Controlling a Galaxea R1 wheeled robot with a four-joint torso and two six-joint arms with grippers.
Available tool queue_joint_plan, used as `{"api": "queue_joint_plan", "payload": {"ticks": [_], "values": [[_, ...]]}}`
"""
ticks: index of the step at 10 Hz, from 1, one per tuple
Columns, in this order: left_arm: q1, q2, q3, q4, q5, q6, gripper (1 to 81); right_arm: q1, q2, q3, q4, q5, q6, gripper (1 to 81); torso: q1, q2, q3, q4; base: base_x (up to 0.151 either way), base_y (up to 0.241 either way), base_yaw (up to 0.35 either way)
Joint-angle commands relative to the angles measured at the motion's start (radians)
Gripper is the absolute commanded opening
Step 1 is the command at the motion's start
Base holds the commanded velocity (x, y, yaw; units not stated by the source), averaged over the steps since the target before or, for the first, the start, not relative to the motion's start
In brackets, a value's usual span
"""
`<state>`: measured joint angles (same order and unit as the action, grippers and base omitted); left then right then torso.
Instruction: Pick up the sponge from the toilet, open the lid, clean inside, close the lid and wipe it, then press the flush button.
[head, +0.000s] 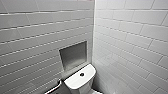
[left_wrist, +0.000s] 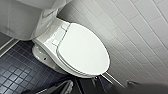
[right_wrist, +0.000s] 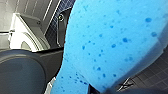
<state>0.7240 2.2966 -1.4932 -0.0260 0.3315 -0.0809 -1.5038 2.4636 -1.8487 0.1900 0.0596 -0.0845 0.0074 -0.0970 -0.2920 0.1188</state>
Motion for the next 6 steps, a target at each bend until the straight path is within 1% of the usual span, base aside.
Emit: {"api": "queue_joint_plan", "payload": {"ticks": [1, 2, 6], "values": [[-0.243, -0.029, 0.042, -0.089, 0.12, -0.002, 81.1, 0.024, -0.012, 0.004, 0.016, -0.069, 0.0, 1.0, 0.0, 0.0, 0.0, 0.0, 0.0, 0.0, 0.0], [-0.269, -0.028, 0.053, -0.095, 0.118, -0.005, 81.1, 0.024, -0.001, -0.012, 0.016, -0.069, 0.0, 1.0, 0.0, 0.0, 0.0, 0.0, 0.0, 0.0, 0.0], [-0.373, 0.037, 0.002, -0.089, 0.124, -0.103, 81.1, 0.024, 0.016, -0.024, 0.016, -0.069, 0.0, 1.0, 0.0, 0.0, 0.0, 0.0, 0.0, 0.0, 0.0]]}}
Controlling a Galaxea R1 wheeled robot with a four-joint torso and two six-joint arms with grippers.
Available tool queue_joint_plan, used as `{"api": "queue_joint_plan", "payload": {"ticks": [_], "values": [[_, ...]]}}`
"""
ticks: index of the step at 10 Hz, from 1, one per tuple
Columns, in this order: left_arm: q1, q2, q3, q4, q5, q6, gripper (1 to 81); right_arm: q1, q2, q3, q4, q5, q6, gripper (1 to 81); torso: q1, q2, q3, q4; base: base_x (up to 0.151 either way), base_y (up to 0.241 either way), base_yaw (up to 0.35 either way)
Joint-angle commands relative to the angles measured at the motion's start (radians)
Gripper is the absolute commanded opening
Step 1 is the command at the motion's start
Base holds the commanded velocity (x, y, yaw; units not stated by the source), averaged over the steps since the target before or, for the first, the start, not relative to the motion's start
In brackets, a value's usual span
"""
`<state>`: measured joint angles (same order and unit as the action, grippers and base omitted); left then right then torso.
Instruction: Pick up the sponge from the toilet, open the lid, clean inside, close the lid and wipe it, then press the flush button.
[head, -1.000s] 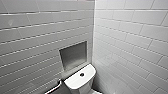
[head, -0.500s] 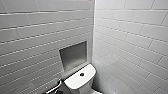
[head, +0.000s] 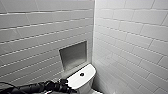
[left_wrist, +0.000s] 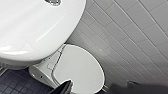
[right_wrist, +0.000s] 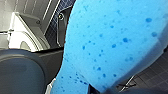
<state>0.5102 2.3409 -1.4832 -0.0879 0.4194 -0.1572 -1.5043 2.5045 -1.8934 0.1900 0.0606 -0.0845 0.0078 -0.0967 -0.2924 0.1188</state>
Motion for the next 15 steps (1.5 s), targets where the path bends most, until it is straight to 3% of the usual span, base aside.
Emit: {"api": "queue_joint_plan", "payload": {"ticks": [1, 3, 4, 15], "values": [[-0.183, 0.023, -0.047, -0.027, 0.041, -0.056, 81.1, 0.025, -0.023, 0.019, 0.016, -0.07, 0.0, 1.0, 0.0, 0.0, 0.0, 0.0, 0.0, 0.0, 0.0], [-0.224, 0.087, -0.141, -0.027, 0.065, -0.096, 81.1, 0.025, -0.014, 0.008, 0.016, -0.07, 0.0, 1.0, 0.0, 0.0, 0.0, 0.0, 0.0, 0.0, 0.0], [-0.242, 0.115, -0.181, -0.027, 0.087, -0.11, 1.0, 0.023, -0.008, 0.001, 0.016, -0.07, 0.0, 1.0, 0.0, 0.0, 0.0, 0.0, 0.0, 0.0, 0.0], [-0.428, 0.407, -0.574, -0.023, 0.18, -0.174, 1.0, 0.028, 0.016, -0.007, 0.016, -0.07, 0.0, 1.0, 0.001, 0.001, -0.002, 0.0, 0.0, 0.0, 0.0]]}}
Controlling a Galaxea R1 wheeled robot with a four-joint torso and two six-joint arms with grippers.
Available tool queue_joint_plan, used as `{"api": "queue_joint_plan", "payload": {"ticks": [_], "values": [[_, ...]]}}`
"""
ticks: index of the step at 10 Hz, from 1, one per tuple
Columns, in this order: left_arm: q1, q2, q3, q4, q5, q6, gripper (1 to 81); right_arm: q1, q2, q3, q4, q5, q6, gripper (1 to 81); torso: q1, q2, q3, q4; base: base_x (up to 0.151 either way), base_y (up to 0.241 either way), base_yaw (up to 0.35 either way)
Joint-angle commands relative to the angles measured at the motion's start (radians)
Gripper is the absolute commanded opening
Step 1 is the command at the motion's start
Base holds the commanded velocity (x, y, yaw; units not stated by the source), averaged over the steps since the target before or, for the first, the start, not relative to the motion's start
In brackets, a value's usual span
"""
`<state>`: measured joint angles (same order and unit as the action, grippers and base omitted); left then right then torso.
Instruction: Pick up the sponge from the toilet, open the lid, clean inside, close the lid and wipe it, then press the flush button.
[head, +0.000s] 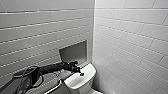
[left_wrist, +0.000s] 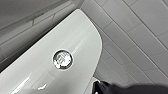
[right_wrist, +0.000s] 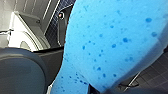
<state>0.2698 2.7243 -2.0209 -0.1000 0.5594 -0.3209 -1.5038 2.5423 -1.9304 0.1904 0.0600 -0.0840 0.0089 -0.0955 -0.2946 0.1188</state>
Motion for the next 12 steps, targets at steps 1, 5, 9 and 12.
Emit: {"api": "queue_joint_plan", "payload": {"ticks": [1, 5, 9, 12], "values": [[-0.191, 0.043, -0.062, -0.007, 0.04, -0.01, 1.0, 0.027, -0.021, 0.032, 0.015, -0.069, 0.0, 1.0, 0.0, 0.0, -0.02, 0.0, 0.0, 0.0, 0.0], [-0.195, 0.115, -0.159, -0.006, 0.039, -0.01, 1.0, 0.029, -0.018, 0.032, 0.015, -0.069, 0.0, 1.0, 0.0, 0.0, -0.087, 0.0, 0.0, 0.0, 0.0], [-0.197, 0.141, -0.236, -0.01, 0.022, -0.035, 1.0, 0.029, -0.017, 0.032, 0.017, -0.069, 0.0, 1.0, 0.002, 0.002, -0.108, 0.0, 0.0, 0.0, 0.0], [-0.195, 0.143, -0.26, -0.007, -0.093, -0.09, 1.0, 0.027, -0.012, 0.027, 0.026, -0.069, 0.001, 1.0, 0.002, 0.002, -0.111, 0.0, 0.0, 0.0, 0.0]]}}
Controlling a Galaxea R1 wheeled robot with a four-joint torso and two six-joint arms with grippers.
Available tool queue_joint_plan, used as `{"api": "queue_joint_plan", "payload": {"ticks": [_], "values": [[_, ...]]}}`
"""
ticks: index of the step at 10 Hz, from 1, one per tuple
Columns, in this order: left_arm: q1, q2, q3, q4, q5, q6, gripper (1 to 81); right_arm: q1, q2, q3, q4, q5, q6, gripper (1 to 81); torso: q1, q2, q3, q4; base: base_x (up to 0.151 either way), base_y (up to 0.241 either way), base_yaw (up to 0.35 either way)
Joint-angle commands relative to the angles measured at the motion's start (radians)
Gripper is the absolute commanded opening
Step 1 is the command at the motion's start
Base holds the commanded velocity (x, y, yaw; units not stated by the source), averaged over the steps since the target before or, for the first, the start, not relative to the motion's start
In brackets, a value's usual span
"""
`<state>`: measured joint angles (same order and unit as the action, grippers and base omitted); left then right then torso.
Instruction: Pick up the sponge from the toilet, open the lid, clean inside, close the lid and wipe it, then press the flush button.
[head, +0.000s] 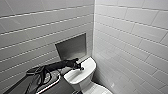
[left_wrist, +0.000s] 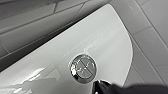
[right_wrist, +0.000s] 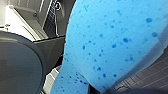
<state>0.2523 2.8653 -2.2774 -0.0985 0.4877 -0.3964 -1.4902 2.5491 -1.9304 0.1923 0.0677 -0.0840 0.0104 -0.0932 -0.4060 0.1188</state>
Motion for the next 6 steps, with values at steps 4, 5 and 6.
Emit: {"api": "queue_joint_plan", "payload": {"ticks": [4, 5, 6], "values": [[-0.178, 0.039, -0.06, -0.007, -0.061, -0.013, 1.0, 0.017, -0.011, 0.033, 0.027, -0.077, 0.001, 1.0, 0.0, 0.0, -0.025, 0.0, 0.0, 0.0, 0.0], [-0.179, 0.043, -0.066, -0.007, -0.067, -0.013, 1.0, 0.017, -0.011, 0.033, 0.027, -0.077, 0.001, 1.0, 0.0, 0.0, -0.004, 0.0, 0.0, 0.0, 0.0], [-0.179, 0.046, -0.071, 0.002, -0.067, -0.013, 1.0, 0.018, -0.01, 0.033, 0.027, -0.077, 0.001, 1.0, 0.0, 0.0, -0.013, 0.0, 0.0, 0.0, 0.0]]}}
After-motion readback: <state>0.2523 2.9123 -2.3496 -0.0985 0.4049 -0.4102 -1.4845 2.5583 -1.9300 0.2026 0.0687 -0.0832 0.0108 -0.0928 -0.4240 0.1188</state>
